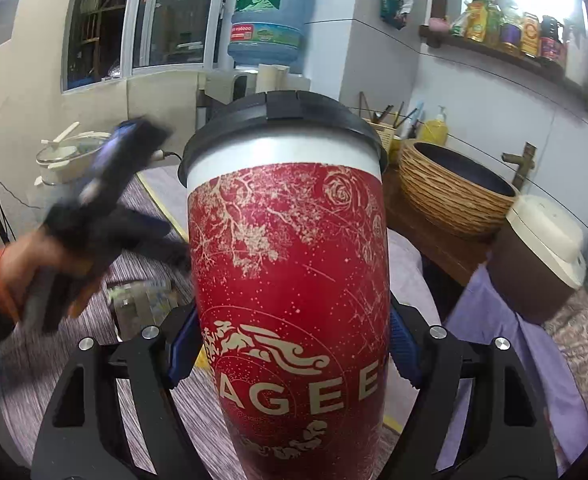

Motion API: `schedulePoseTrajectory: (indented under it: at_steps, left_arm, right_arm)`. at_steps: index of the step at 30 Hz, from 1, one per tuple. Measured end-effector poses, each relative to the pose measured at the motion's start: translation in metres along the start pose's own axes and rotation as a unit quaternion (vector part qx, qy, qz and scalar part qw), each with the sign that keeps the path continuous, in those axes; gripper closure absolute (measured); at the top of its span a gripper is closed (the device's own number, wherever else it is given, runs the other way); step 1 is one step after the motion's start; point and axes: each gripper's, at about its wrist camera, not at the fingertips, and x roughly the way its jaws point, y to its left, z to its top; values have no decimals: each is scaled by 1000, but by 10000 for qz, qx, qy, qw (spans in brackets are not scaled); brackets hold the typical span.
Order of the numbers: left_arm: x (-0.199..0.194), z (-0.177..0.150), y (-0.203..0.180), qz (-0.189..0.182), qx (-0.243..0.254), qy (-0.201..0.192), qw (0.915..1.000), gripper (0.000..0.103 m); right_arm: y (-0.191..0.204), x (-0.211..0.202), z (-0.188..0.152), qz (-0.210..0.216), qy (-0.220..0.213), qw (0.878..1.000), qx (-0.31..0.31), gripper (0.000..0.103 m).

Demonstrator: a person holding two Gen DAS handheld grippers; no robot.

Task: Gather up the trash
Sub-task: 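Grasp the silver-green Tetra Pak carton with the left gripper while the right holds the tumbler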

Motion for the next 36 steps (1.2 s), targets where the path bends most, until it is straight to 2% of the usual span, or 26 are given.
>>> schedulePoseTrajectory:
  at_steps: [5,8,10,12,15,17,19,21,23,27,32,36]
  left_arm:
    - [47,44,-3,448,-390,328,9977,6]
    - [76,65,-1,502,-755,625,9939,6]
    - [91,72,-3,636,-743,820,9918,8]
    - [104,76,-7,855,-671,944,9896,19]
    - [118,76,-10,1101,-511,1088,9866,28]
    - [123,75,-10,1138,-477,1130,9859,37]
    - [122,72,-13,1275,-360,1016,9860,48]
    - [120,68,-17,1302,-229,1008,9861,53]
    - [115,65,-19,1251,-174,926,9877,54]
    - [84,52,-24,1246,33,494,9910,54]
    - [31,28,-32,784,63,20,9969,54]
    - [-11,6,-43,594,142,-400,9973,54]
  right_arm:
    - [-10,-15,-40,-144,34,9999,63,26]
    - [-14,-20,-58,-149,75,9998,121,26]
    - [-16,-23,-71,-220,115,9996,136,26]
    - [-17,-24,-83,-257,154,9994,180,26]
    - [-21,-25,-96,-240,204,9992,266,26]
    - [-23,-25,-102,-226,211,9989,341,26]
    - [-26,-27,-105,-254,166,9987,407,26]
    - [-30,-30,-107,-316,97,9983,482,26]
    - [-35,-31,-109,-324,72,9977,596,26]
    - [-43,-35,-114,-295,-21,9958,870,26]
    - [-50,-46,-126,-299,-129,9925,1181,26]
    - [-55,-63,-137,-347,-281,9882,1464,26]
